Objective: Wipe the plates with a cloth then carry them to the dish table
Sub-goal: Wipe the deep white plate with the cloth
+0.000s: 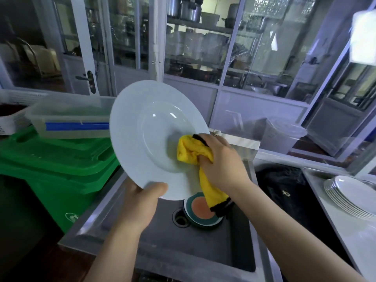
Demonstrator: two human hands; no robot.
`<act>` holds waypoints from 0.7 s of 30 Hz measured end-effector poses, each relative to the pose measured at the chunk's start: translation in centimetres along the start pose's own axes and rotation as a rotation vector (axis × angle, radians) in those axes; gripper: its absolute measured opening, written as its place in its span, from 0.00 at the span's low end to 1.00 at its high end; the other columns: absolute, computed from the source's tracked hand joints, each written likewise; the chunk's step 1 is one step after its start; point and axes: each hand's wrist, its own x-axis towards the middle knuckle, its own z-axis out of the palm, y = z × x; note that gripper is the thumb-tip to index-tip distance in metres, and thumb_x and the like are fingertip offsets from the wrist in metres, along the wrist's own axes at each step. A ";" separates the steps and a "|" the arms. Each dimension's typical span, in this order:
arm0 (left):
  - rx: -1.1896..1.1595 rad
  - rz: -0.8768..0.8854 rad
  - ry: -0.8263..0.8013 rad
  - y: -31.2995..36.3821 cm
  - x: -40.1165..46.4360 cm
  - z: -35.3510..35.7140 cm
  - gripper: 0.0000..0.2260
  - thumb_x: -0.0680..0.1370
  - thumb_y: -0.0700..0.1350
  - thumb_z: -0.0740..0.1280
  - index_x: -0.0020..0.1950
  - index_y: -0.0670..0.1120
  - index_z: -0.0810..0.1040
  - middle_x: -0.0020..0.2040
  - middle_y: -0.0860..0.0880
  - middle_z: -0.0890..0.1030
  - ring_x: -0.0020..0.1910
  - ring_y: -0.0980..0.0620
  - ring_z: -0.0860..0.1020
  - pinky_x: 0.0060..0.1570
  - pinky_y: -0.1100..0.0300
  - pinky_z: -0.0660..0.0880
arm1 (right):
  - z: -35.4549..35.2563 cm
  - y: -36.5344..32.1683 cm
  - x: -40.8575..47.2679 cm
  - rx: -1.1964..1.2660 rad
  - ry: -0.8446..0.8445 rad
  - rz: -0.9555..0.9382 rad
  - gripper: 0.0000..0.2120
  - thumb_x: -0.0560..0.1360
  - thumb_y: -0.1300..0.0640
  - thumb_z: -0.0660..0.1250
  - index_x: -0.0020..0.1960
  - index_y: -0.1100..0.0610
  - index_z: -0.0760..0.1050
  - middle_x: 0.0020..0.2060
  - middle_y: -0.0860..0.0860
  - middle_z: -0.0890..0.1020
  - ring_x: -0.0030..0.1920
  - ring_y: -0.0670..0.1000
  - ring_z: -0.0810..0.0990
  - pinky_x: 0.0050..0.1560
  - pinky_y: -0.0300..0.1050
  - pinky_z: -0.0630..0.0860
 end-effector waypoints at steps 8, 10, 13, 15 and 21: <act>-0.002 -0.016 -0.171 -1.9 -1.0 0.1 0.19 0.61 0.36 0.62 0.45 0.52 0.83 0.37 0.58 0.84 0.37 0.63 0.81 0.33 0.71 0.76 | 2.3 -2.9 -1.6 0.200 -0.141 -0.153 0.26 0.71 0.59 0.68 0.68 0.46 0.70 0.58 0.48 0.76 0.56 0.46 0.74 0.54 0.35 0.69; -0.119 -0.054 -0.158 -2.4 -0.7 -0.4 0.24 0.60 0.35 0.64 0.54 0.48 0.78 0.43 0.53 0.85 0.45 0.56 0.83 0.41 0.63 0.79 | 1.8 -1.9 -1.7 0.284 -0.239 -0.191 0.27 0.70 0.61 0.70 0.67 0.47 0.72 0.58 0.47 0.77 0.58 0.42 0.73 0.58 0.28 0.66; -0.244 -0.084 -0.132 -2.7 -0.3 -0.8 0.33 0.54 0.41 0.69 0.60 0.49 0.76 0.53 0.48 0.83 0.57 0.44 0.79 0.56 0.47 0.75 | 1.1 0.6 -1.6 0.230 -0.270 -0.142 0.25 0.70 0.61 0.70 0.65 0.46 0.74 0.56 0.44 0.79 0.56 0.40 0.74 0.54 0.21 0.63; -0.302 -0.090 -0.111 -2.7 -0.1 -0.9 0.34 0.53 0.43 0.69 0.60 0.48 0.75 0.54 0.47 0.83 0.59 0.42 0.78 0.58 0.44 0.73 | 1.2 2.5 -1.5 0.184 -0.113 -0.010 0.23 0.72 0.59 0.69 0.65 0.43 0.72 0.53 0.41 0.78 0.51 0.39 0.74 0.48 0.22 0.64; -0.383 -0.056 -0.156 -2.9 0.8 -1.1 0.27 0.61 0.32 0.60 0.57 0.49 0.80 0.52 0.48 0.83 0.56 0.45 0.79 0.54 0.51 0.76 | 1.8 5.8 -1.5 0.777 0.235 0.798 0.12 0.77 0.60 0.61 0.59 0.51 0.70 0.55 0.55 0.79 0.50 0.53 0.79 0.47 0.48 0.75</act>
